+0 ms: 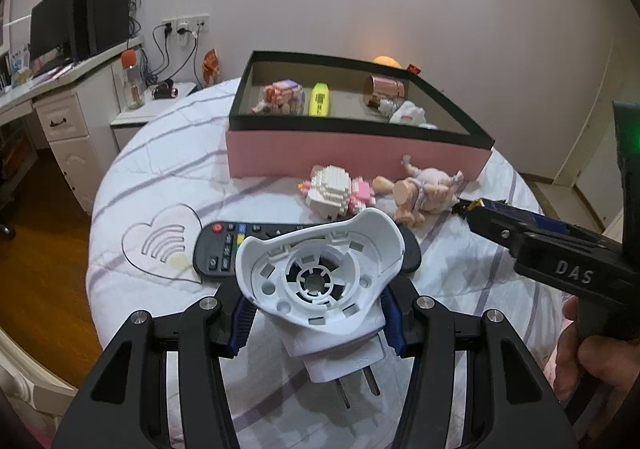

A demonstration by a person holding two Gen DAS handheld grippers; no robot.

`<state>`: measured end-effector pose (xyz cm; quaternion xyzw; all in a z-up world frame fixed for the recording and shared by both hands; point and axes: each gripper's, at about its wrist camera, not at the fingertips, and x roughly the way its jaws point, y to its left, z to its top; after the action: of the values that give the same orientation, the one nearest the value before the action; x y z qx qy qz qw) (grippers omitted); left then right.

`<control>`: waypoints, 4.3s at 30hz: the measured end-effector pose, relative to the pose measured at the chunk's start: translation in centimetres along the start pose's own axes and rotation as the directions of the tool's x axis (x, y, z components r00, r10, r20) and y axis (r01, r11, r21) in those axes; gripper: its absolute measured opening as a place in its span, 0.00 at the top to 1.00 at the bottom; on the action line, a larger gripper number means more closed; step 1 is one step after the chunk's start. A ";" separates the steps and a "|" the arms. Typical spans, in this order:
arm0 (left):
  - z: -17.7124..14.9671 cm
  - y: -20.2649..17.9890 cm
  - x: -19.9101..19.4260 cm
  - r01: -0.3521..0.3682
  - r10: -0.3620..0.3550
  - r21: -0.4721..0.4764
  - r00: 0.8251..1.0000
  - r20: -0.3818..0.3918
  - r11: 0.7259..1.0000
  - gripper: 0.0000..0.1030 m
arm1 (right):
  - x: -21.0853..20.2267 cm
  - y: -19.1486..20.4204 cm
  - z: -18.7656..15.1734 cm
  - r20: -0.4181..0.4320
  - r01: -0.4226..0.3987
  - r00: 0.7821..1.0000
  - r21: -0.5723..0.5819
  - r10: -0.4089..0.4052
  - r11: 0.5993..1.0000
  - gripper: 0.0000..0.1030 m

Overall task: Organize rigid objects
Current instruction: 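Grasp the white plug adapter with the left tool while the right tool grasps the blue lighter box, then lower adapter and lighter box into the pink box and open both tools, then withdraw both tools and move toward the remote and doll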

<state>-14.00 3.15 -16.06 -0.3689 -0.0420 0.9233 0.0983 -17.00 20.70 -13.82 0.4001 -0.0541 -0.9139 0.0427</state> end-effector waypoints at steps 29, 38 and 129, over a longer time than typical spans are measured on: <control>18.4 0.2 6.5 -0.010 -0.001 0.083 0.991 0.133 0.997 0.49 | 4.9 1.0 16.1 0.091 -0.033 0.995 -0.108 0.043 0.994 0.18; 19.1 0.8 12.2 -0.012 0.008 0.080 0.998 0.058 0.997 0.49 | 11.4 0.3 16.4 -0.025 -0.034 0.999 -0.106 0.032 0.994 0.18; 2.7 0.7 -11.0 -0.096 0.077 0.091 0.977 0.199 0.991 0.00 | -14.6 0.6 1.5 0.229 0.056 0.972 -0.012 -0.052 0.998 0.00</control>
<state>-8.15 0.07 -6.83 -0.2728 0.0111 0.9593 0.0717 -8.19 21.94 -2.14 0.2933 -0.0392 -0.9551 0.0151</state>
